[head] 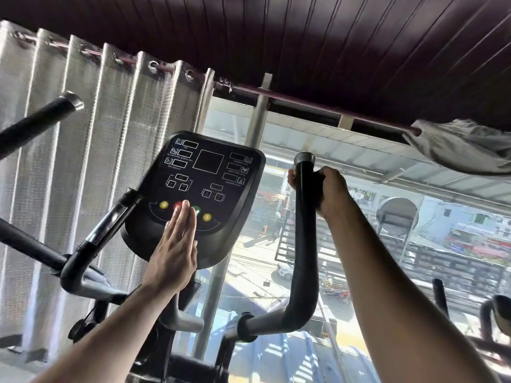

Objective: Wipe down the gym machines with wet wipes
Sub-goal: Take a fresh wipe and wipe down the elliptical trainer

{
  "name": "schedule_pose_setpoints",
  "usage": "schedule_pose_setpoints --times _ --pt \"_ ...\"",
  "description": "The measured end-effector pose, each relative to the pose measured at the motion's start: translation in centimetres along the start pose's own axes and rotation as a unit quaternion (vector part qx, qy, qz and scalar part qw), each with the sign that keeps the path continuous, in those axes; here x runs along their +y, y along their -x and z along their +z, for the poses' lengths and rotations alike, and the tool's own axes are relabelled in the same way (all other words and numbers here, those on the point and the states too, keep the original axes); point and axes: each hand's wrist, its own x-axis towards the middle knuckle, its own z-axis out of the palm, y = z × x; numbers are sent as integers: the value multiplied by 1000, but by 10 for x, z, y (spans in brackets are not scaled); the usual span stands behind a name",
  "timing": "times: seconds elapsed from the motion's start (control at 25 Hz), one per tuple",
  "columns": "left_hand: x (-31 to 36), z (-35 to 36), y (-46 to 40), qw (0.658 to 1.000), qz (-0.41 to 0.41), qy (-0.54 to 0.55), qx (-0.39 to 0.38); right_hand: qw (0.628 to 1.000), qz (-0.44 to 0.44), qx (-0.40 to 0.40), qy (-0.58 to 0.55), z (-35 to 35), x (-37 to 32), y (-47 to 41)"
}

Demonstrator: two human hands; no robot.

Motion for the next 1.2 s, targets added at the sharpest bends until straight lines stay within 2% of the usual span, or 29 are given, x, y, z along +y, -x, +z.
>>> schedule_pose_setpoints --times 0.12,0.36,0.52,0.64,0.72,0.84,0.88,0.92,0.96,1.0,1.04,1.08,1.12,1.2 --pt "-2 1 0 1000 5 5 2 999 44 -28 -11 -23 21 27" --pt "-3 3 2 1000 3 14 4 983 150 -99 39 -83 69 119" --pt "-2 3 1 1000 2 12 -2 976 147 -152 58 -91 75 141" --pt "-2 3 1 1000 -4 10 -2 984 92 -95 117 -82 64 124" --pt "-2 4 1 1000 -4 9 -2 976 41 -52 206 -65 49 102" --pt "-2 3 1 1000 -4 10 -5 956 -102 68 267 -42 29 63" --pt "-2 4 1 1000 -5 9 -5 933 -179 97 296 -36 23 50" --pt "-2 4 2 1000 -7 8 -3 881 -273 113 369 -31 17 40" --pt "-2 5 2 1000 -8 8 -3 795 -363 111 473 -26 13 34" --pt "-2 5 1 1000 -8 9 -3 693 -437 91 566 -23 9 30" --pt "-2 4 1 1000 -6 9 -4 606 -486 53 627 -23 3 25" --pt "-2 4 0 1000 -3 10 -3 547 -503 15 669 -22 -4 22" --pt "-2 4 -1 1000 -2 12 -1 516 -502 -19 694 -20 -11 21" --pt "-2 5 0 1000 -4 15 2 503 -472 -75 720 -14 -23 27"
